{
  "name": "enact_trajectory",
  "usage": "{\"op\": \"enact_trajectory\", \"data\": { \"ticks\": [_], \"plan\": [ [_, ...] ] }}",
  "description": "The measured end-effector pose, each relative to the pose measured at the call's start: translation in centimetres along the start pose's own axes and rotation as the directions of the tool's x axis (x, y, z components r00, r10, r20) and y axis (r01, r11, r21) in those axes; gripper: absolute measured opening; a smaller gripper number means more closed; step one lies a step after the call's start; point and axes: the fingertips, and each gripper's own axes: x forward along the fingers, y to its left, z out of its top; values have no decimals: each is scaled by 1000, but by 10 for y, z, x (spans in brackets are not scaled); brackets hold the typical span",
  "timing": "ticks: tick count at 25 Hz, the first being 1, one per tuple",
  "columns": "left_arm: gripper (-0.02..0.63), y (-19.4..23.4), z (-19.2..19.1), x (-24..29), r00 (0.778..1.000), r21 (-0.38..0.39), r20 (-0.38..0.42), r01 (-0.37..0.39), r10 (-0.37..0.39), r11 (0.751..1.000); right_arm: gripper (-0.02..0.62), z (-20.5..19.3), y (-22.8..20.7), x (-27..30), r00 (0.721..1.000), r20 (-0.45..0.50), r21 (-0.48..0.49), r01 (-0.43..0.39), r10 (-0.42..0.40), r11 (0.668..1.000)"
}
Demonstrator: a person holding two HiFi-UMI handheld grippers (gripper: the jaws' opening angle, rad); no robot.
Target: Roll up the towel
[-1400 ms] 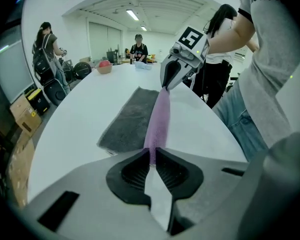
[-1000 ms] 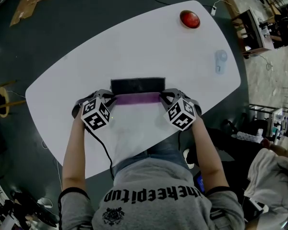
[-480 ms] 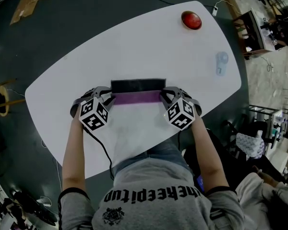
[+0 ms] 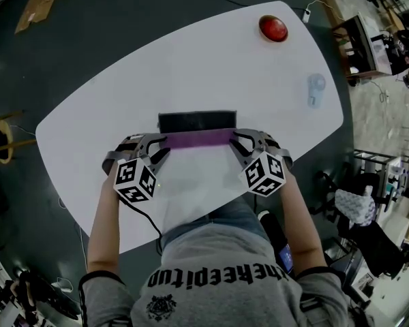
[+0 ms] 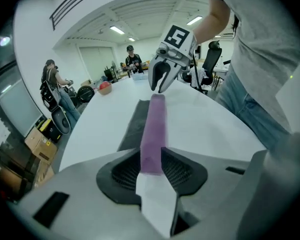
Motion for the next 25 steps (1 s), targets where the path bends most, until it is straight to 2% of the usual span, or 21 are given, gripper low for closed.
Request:
{"op": "enact_trajectory", "data": {
  "ticks": [5,12,16,19,25],
  "plan": [
    [127,-21,-13,17,994,17,-84,68,-66,998,83,-15,24,16,995,-66,-80,-82,76,993],
    [135,-14,-24,27,989,13,-134,58,-56,998,89,-23,20,31,991,-116,-105,-73,60,992],
    [132,-5,-26,30,990,12,-141,25,-23,1000,87,-21,14,35,993,-107,-83,-58,49,995],
    [106,-5,-23,29,990,8,-140,19,-18,1000,54,-22,14,31,993,-98,-68,-65,58,996],
    [69,-10,-22,25,987,-22,-150,59,-61,998,44,-22,20,26,991,-105,-57,-94,88,994]
  ]
}}
